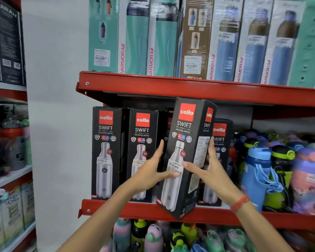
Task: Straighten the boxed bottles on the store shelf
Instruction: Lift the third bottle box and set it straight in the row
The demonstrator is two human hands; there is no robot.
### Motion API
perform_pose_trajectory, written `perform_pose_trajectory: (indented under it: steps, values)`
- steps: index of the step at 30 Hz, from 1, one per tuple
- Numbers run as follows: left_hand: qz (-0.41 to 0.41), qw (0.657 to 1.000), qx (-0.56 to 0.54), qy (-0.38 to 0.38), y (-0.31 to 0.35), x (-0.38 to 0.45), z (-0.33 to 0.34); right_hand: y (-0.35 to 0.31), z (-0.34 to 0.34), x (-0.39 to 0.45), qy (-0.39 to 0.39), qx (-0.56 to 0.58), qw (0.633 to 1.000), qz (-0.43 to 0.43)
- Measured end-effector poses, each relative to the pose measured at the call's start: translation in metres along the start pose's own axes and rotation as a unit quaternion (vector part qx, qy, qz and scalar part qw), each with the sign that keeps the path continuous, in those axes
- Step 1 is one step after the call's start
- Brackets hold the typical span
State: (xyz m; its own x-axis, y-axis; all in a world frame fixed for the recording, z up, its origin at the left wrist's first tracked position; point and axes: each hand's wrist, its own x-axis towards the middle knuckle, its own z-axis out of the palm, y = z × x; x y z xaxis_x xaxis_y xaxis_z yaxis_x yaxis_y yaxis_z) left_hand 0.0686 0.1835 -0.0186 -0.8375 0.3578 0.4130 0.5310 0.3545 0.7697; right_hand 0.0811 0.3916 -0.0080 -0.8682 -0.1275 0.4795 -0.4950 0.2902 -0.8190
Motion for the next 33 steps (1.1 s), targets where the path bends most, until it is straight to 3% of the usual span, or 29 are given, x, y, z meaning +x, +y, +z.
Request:
perform_pose_trajectory:
  steps: [3,9,15,22,28,33]
  values:
    - [0.011,0.999,-0.02,-0.047,0.002,-0.002,0.007,-0.003,-0.017,-0.009,-0.068,0.021,0.997,-0.015]
    - [0.025,0.998,0.017,0.054,-0.001,0.003,0.025,-0.006,-0.032,0.009,-0.159,0.033,0.987,0.003]
    - [-0.012,0.991,0.027,0.132,-0.022,0.032,0.042,-0.001,-0.016,0.042,-0.128,-0.009,0.992,-0.002]
    - [-0.046,0.985,0.016,0.165,-0.049,0.049,0.056,0.037,0.0,0.065,-0.098,-0.028,0.995,-0.004]
    - [-0.063,0.987,0.011,0.145,-0.06,0.054,0.063,0.051,0.003,0.067,-0.094,-0.036,0.995,0.004]
    - [-0.075,0.99,0.022,0.117,-0.06,0.057,0.058,0.05,0.012,0.063,-0.04,-0.069,0.997,0.01]
